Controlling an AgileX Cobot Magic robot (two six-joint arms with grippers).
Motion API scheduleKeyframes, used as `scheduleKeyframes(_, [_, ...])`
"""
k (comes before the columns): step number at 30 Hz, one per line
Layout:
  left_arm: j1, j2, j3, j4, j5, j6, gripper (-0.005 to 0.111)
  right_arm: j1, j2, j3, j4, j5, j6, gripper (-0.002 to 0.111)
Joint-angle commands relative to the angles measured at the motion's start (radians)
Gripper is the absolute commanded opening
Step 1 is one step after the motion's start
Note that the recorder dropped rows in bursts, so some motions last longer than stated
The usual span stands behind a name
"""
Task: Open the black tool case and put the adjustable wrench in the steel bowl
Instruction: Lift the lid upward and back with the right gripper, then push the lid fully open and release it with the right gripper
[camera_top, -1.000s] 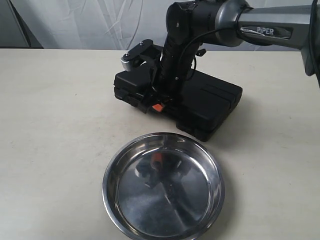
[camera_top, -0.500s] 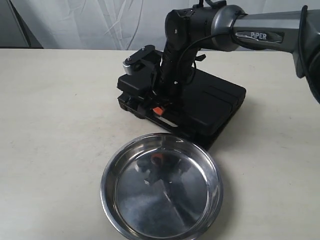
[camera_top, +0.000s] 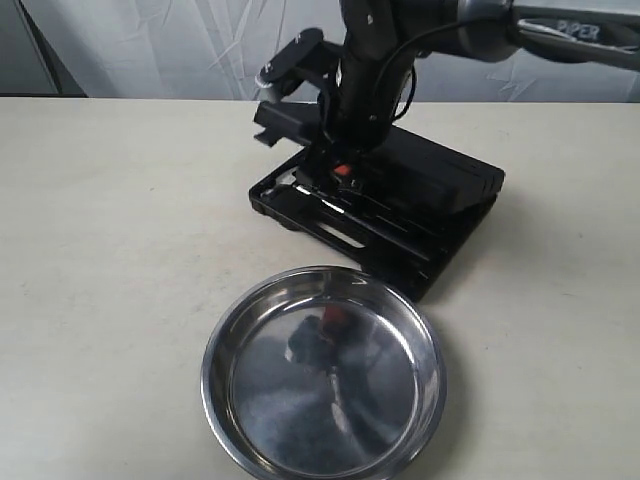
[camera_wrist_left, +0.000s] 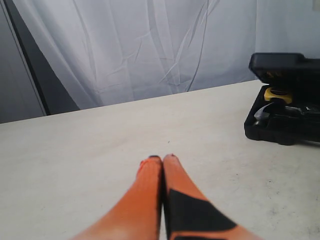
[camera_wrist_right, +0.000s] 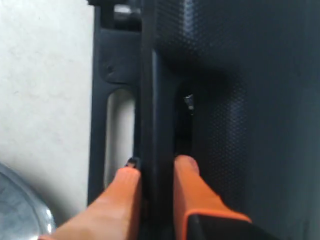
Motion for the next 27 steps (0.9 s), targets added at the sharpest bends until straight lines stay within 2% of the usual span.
scheduleKeyframes(1, [-0.004, 0.004, -0.002, -0.003, -0.004, -0.001, 0.000, -0.005, -0.087, -0.007, -0.147, -0.067, 0.097, -0.001])
scheduleKeyframes(8, [-0.004, 0.004, -0.002, -0.003, -0.006, -0.001, 0.000, -0.048, -0.125, -0.007, -0.462, -0.034, 0.313, -0.001])
scheduleKeyframes(20, [-0.004, 0.004, -0.002, -0.003, -0.006, -0.001, 0.000, -0.302, -0.106, -0.007, -0.492, -0.087, 0.431, -0.001])
scheduleKeyframes(27, [-0.004, 0.004, -0.002, -0.003, -0.006, -0.001, 0.000, -0.324, -0.106, -0.007, -0.550, -0.096, 0.438, -0.001])
